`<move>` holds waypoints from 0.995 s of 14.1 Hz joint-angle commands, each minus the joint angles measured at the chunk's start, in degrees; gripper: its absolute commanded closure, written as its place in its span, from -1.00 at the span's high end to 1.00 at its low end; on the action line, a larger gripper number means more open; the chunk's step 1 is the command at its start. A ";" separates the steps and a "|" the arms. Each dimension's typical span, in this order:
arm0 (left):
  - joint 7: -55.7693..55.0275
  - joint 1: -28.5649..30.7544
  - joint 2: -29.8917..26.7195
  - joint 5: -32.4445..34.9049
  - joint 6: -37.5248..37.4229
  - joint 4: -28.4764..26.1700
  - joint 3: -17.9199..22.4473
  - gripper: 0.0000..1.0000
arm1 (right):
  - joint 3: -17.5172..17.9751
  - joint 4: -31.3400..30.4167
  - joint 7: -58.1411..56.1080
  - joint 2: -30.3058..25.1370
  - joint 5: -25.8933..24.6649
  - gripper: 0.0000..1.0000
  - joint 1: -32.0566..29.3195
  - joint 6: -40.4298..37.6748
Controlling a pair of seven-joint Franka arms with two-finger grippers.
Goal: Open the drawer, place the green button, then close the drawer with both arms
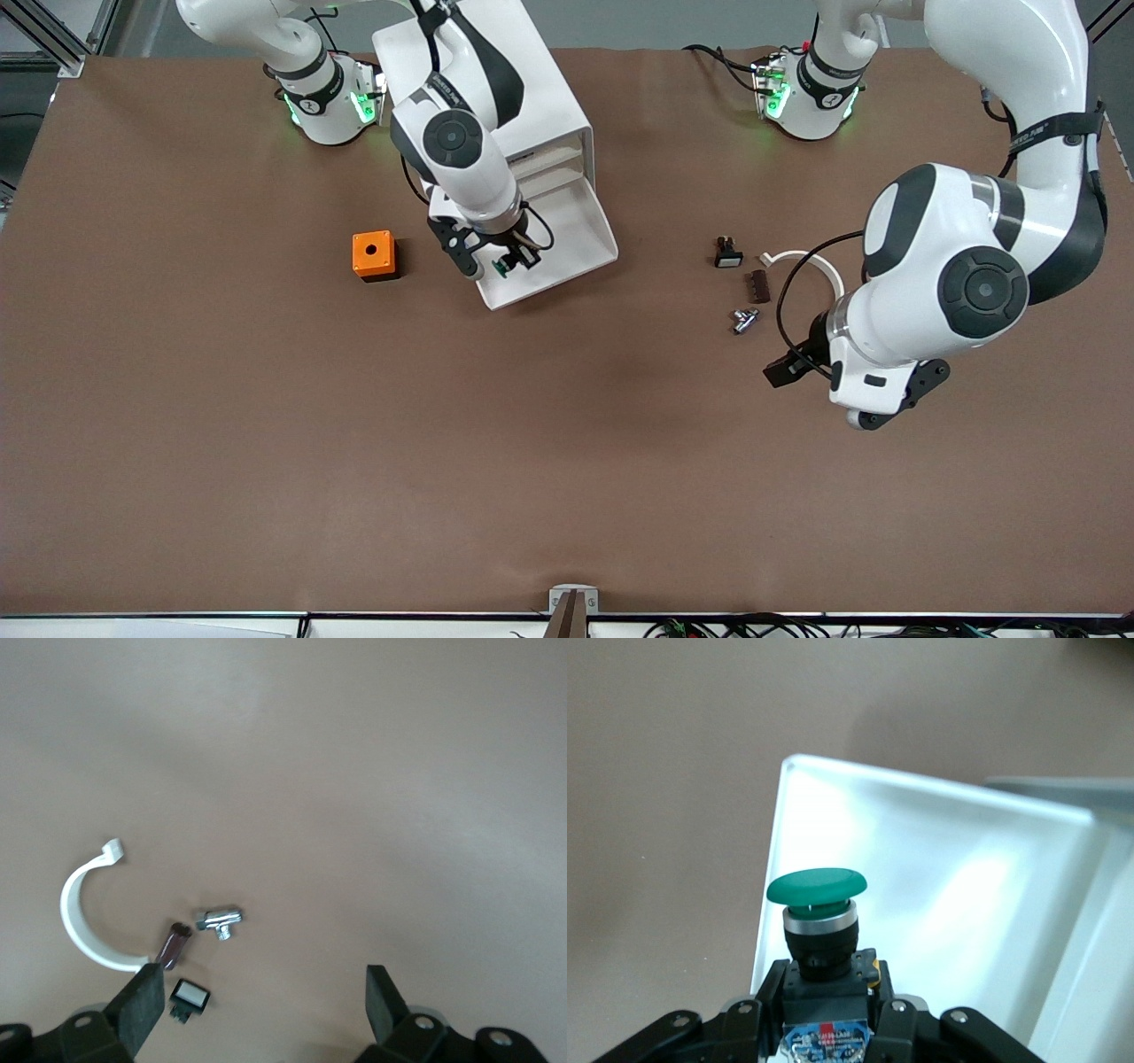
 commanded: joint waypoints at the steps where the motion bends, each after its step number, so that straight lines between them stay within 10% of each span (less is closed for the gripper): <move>1: 1.72 -2.27 1.89 1.60 4.30 -0.86 -1.09 0.99 | -0.74 -0.53 7.00 -0.49 0.56 -1.00 2.22 0.73; 11: 4.10 -7.63 11.39 0.90 10.37 -0.87 -7.77 0.99 | -1.00 0.96 13.34 5.75 -0.14 -0.90 4.96 5.83; 12: 4.10 -8.34 11.92 0.38 11.07 -0.95 -7.77 0.99 | -1.00 0.96 13.35 5.84 -0.32 -0.24 4.96 5.75; 13: 4.10 -8.95 12.62 0.03 11.60 -0.95 -7.77 0.99 | -1.00 1.05 13.43 5.84 -1.45 0.99 4.96 5.48; 14: 4.18 -10.35 13.15 -0.06 12.56 -1.13 -7.77 0.99 | -1.00 1.22 13.35 5.84 -2.85 1.00 4.96 5.13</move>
